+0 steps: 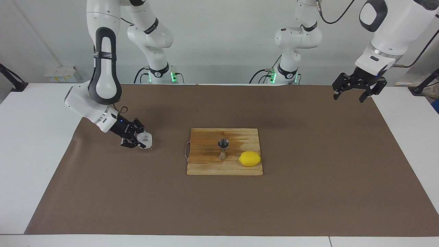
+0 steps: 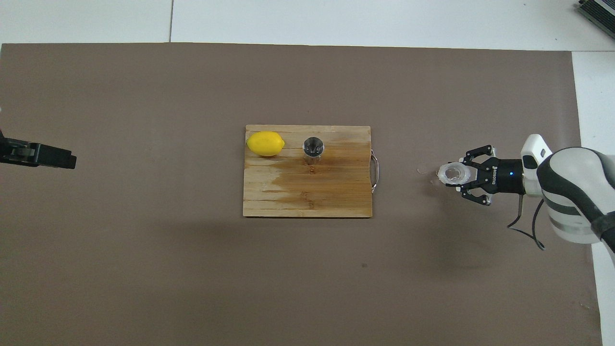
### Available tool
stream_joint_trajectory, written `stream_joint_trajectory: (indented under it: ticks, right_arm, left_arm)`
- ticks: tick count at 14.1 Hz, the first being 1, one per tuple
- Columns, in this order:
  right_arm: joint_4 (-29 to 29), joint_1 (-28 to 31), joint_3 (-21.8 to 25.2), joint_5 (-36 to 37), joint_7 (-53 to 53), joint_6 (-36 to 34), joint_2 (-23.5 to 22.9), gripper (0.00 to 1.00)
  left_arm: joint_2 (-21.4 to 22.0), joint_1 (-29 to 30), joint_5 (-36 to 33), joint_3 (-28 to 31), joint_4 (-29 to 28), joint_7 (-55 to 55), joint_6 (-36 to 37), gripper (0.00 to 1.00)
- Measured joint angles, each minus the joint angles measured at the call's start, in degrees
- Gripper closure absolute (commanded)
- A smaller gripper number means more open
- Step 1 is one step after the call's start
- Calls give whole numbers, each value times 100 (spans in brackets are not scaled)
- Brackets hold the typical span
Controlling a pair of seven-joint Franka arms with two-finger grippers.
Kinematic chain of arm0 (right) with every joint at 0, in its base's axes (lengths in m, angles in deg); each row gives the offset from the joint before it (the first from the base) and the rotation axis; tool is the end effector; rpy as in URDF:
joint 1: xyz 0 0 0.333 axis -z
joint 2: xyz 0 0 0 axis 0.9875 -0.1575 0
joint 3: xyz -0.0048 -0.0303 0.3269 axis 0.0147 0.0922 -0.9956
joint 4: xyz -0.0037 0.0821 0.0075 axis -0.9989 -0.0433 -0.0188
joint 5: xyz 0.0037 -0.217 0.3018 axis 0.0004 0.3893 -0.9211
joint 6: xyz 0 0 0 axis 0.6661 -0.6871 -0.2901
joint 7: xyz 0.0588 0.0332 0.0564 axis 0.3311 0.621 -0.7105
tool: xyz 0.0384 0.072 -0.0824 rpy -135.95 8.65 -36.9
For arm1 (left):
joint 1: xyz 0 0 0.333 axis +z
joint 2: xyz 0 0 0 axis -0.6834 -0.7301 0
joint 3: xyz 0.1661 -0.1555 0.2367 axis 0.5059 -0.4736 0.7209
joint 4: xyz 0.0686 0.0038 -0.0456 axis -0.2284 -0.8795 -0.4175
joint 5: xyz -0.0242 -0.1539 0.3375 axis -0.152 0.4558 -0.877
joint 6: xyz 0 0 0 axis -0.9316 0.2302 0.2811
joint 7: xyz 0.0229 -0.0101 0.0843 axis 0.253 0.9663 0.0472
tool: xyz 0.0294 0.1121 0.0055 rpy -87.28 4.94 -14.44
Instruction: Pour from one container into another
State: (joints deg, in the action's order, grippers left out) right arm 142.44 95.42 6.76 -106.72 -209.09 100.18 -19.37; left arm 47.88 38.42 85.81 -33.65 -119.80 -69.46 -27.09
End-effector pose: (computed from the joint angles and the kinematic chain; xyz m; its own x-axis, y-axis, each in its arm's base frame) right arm 0.5331 -0.0569 0.2939 0.0804 0.7304 0.6782 0.9826 -0.1722 0.0690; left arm 0.5189 -0.0142 0.6147 0.9829 -0.1775 0.0488 -0.1791 -0.9834 0.0307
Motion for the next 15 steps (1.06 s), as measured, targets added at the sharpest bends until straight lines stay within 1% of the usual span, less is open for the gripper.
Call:
stream_joint_trajectory:
  ticks: [1,2,6,7,8,10,13,15]
  right_arm:
    - [1,-27,-17,-312,-236,96,-188,73]
    - [-28,-34,-15,-510,-351,89,-281,1]
    - [-75,-74,-21,-556,-329,113,-279,0]
    - [-112,-91,-21,-485,-234,115,-223,0]
    - [-148,-115,-22,-262,29,114,-120,0]
    - [-205,-159,-28,537,1093,-106,237,0]
    - [-234,-218,-39,2014,3361,-726,982,0]
    - [-232,-380,-44,2713,4686,-875,1303,0]
  left_arm:
    - [0,0,0,0,0,0,0,0]
    - [0,0,0,0,0,0,0,0]
    - [0,0,0,0,0,0,0,0]
    - [0,0,0,0,0,0,0,0]
    - [0,0,0,0,0,0,0,0]
    - [0,0,0,0,0,0,0,0]
    - [0,0,0,0,0,0,0,0]
    - [0,0,0,0,0,0,0,0]
